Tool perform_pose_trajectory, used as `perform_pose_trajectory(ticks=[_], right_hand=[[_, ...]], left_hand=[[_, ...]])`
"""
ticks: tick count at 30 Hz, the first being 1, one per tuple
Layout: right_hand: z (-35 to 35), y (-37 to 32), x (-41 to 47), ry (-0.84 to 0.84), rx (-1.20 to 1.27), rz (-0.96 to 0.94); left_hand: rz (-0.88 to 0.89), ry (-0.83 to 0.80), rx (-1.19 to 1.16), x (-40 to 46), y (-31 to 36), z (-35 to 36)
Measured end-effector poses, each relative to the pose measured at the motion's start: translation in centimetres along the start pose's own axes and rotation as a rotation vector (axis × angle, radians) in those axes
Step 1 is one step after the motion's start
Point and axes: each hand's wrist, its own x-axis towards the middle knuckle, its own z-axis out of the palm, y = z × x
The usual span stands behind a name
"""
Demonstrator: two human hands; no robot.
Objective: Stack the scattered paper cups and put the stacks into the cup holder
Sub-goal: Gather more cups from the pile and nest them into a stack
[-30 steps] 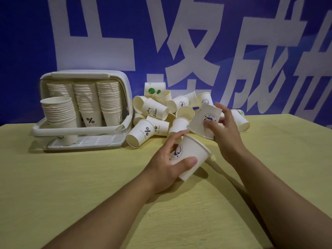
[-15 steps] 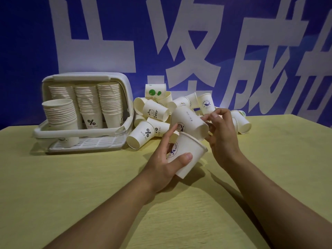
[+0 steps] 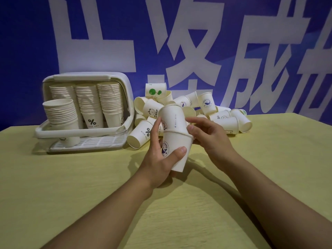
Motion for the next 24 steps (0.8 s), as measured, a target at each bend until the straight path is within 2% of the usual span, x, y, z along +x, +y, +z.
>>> perform_pose_trajectory(ticks=[7,11,14,18,20,22,24], right_hand=[[-0.4,0.0,0.0,-0.099,0.012,0.092],[-0.5,-0.1,-0.2,-0.041,-0.043,0.010],[-1.0,0.1,0.0,0.003,-0.142,0.005],[-3.8,0.5,3.1,0.140,-0.583,-0.041],[-6.4,0.8,5.0,0.197,-0.939,-0.038],[-9.1,1.8,6.3,0.104,-1.318,0.023],[-11.3,2.9,7.0,-0.023,-1.536,0.076]], left_hand=[[0.001,-0.043,0.030,0.0,-0.1,-0.2],[0.008,0.066,0.003,0.2,-0.1,-0.5],[0.021,0.074,0.025,0.3,-0.1,-0.8],[0.005,0.088,0.034,0.5,0.0,-0.7],[-0.013,0.098,0.036,0.8,-0.1,-0.6],[-0.016,0.092,0.072,1.0,-0.2,-0.5],[-0.018,0.074,0.109,1.1,-0.3,-0.4]])
